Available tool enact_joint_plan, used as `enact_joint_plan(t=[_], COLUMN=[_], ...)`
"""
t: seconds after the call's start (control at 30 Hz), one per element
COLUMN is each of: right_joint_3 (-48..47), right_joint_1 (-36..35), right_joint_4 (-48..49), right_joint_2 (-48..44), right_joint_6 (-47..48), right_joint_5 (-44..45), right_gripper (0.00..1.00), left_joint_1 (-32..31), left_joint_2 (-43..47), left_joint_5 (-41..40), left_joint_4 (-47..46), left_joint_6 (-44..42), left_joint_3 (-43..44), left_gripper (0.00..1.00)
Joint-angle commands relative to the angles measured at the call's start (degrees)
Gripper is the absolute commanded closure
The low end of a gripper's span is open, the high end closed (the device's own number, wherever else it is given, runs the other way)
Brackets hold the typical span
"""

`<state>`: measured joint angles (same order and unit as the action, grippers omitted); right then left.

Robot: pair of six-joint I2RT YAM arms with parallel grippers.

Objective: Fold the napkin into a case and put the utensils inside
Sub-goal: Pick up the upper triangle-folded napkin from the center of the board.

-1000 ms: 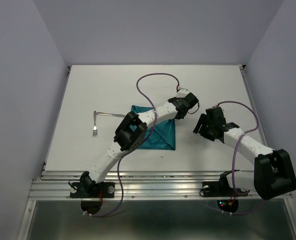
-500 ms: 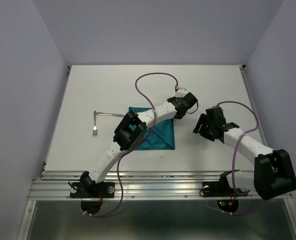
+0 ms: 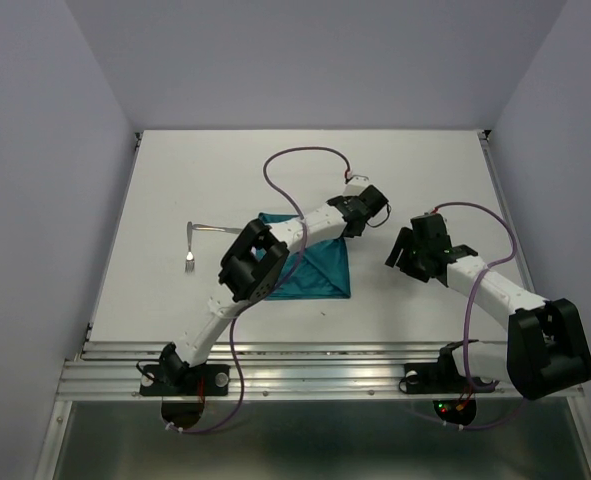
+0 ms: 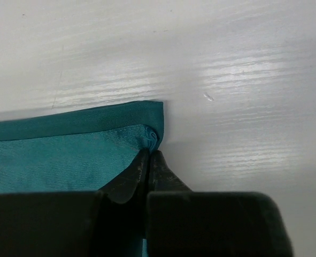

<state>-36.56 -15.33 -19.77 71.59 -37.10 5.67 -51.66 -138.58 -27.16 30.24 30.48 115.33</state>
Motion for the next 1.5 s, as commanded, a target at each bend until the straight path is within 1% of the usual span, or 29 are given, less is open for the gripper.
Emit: enact_joint_plan(t=[0.0, 0.13, 0.2, 0.3, 0.37, 0.5, 0.67, 0.77, 0.8, 0.87, 0.93, 1.03, 1.17, 1.33, 1.43, 1.47], right_joint_3=[0.8, 0.7, 0.5, 0.5, 0.9, 2.4, 2.5, 1.9, 1.9, 2.1, 2.4, 2.5, 3.2, 4.1, 6.2, 6.7], right_joint_1=[0.4, 0.4, 0.4, 0.4, -0.5, -5.5, -13.4, -14.7, -15.5, -16.1, -16.7, -16.7, -17.4, -18.0, -18.0, -18.0], right_joint_4=[0.0, -0.3, -0.5, 0.2, 1.3, 6.0, 14.1, 17.9, 21.1, 24.1, 25.8, 28.0, 30.8, 34.2, 36.6, 37.5], right_joint_2=[-1.5, -1.6, -1.6, -2.0, -2.2, -1.2, 2.6, 4.8, 5.0, 5.6, 5.6, 8.1, 10.6, 15.3, 16.4, 16.6], right_joint_6=[0.8, 1.7, 2.7, 3.5, 3.0, 0.5, -2.9, -3.1, -3.2, -2.6, -2.2, -1.7, -2.2, -3.4, -5.1, -5.3], right_joint_5=[1.0, 0.7, 0.0, -2.9, -7.4, -10.9, -14.4, -16.9, -17.6, -18.8, -19.2, -21.4, -22.9, -24.4, -24.0, -23.8], right_gripper=[0.32, 0.32, 0.32, 0.32, 0.30, 0.25, 0.19, 0.17, 0.16, 0.16, 0.15, 0.15, 0.17, 0.26, 0.31, 0.34], left_joint_1=[2.5, 3.2, 3.4, 3.8, 4.2, 5.9, 7.0, 7.5, 7.7, 8.2, 8.6, 9.0, 9.2, 9.6, 9.9, 10.0], left_joint_2=[-2.6, -0.5, 2.3, 7.3, 9.9, 15.0, 17.4, 18.6, 19.2, 19.8, 20.5, 21.2, 21.5, 22.4, 23.4, 23.7], left_joint_5=[3.4, 3.9, 4.1, 7.4, 9.0, 15.5, 19.2, 20.8, 21.2, 22.3, 23.3, 24.3, 25.0, 25.4, 25.4, 25.4], left_joint_4=[4.2, 3.8, 3.2, 1.6, 0.4, -3.2, -5.5, -6.2, -6.8, -7.6, -8.0, -8.8, -9.1, -9.3, -9.6, -9.8], left_joint_6=[-0.5, -1.6, -2.1, -2.3, -2.1, -1.0, 0.9, 1.5, 1.9, 2.1, 2.5, 2.8, 3.0, 3.3, 3.3, 3.3], left_joint_3=[-6.3, -7.5, -7.9, -8.9, -10.1, -12.5, -14.8, -15.9, -16.6, -17.8, -18.3, -19.1, -19.1, -19.4, -19.8, -20.2], left_gripper=[1.00, 1.00, 1.00, 1.00, 1.00, 1.00, 1.00, 1.00, 1.00, 1.00, 1.00, 1.00, 1.00, 1.00, 1.00, 1.00])
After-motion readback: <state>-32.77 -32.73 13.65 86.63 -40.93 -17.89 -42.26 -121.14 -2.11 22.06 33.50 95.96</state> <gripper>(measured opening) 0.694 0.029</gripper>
